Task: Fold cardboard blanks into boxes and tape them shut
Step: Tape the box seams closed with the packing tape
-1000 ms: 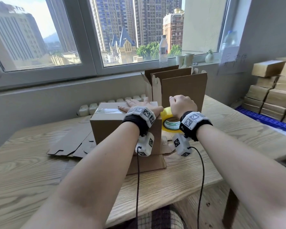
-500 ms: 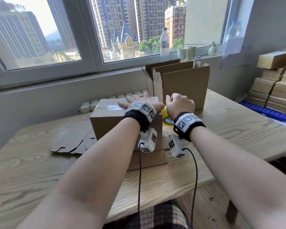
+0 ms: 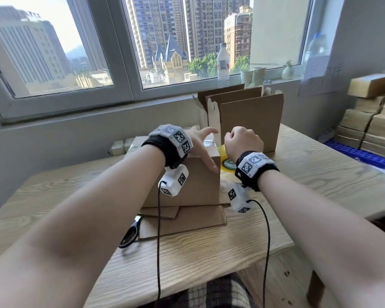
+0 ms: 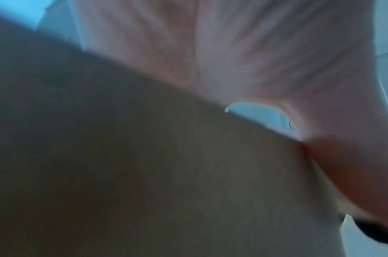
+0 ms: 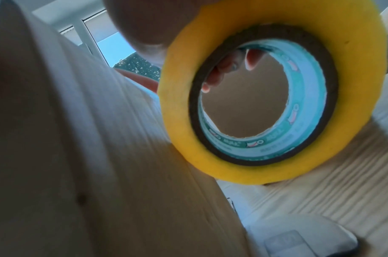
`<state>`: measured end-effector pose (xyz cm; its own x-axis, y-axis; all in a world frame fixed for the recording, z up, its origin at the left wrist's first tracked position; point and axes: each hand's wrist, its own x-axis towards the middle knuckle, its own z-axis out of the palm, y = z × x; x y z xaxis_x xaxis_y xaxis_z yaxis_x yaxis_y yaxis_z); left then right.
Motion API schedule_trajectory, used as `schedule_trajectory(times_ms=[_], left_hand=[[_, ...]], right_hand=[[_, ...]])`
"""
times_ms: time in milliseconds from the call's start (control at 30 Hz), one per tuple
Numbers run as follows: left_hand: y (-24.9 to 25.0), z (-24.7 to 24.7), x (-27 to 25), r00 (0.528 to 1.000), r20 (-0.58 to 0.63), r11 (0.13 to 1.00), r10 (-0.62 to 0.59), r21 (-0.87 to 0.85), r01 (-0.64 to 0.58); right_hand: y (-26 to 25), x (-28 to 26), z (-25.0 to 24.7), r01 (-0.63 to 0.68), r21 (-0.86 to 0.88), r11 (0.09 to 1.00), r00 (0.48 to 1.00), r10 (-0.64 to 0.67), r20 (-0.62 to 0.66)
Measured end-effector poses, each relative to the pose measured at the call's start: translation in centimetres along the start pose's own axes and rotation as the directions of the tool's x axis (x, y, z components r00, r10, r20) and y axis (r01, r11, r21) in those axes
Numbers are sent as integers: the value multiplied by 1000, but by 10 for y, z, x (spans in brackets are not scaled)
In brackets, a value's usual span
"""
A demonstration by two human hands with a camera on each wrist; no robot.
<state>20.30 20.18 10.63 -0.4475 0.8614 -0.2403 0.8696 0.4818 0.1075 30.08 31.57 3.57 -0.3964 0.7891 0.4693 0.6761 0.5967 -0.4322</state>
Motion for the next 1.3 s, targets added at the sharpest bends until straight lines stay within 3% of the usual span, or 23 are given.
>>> schedule_trajectory(times_ms=[133, 233, 367, 467, 700, 900, 1167, 1300], left_hand=[[-6, 8, -1, 994, -94, 992, 57, 120, -45], [-16, -3, -7, 973, -201, 992, 109, 91, -92], [-42, -29, -21, 898, -423, 993, 119, 30, -118], [-72, -41, -34, 849, -519, 995, 95, 26, -95], [-162, -48, -83, 899, -435, 993, 58, 114, -9], [-231, -26, -110, 917, -396, 996, -54, 45, 78], [-270, 22, -105, 923, -370, 991, -106, -113, 69], [-267, 22, -101, 937, -336, 995, -95, -21, 93]], right_hand=[[-9, 0, -9, 30, 16, 999, 998, -29, -61], [-22, 6, -22, 74, 59, 995, 988, -65, -141], [-57, 18, -39, 211, 87, 974, 948, -183, -260], [-93, 25, -38, 273, 121, 954, 931, -230, -283], [-177, -7, 2, 348, 237, 907, 937, -325, -132], [-234, -39, 51, 355, 328, 875, 930, -367, -25], [-245, -55, 105, 311, 388, 868, 912, -387, 134], [-240, -51, 113, 330, 306, 893, 893, -401, 206]])
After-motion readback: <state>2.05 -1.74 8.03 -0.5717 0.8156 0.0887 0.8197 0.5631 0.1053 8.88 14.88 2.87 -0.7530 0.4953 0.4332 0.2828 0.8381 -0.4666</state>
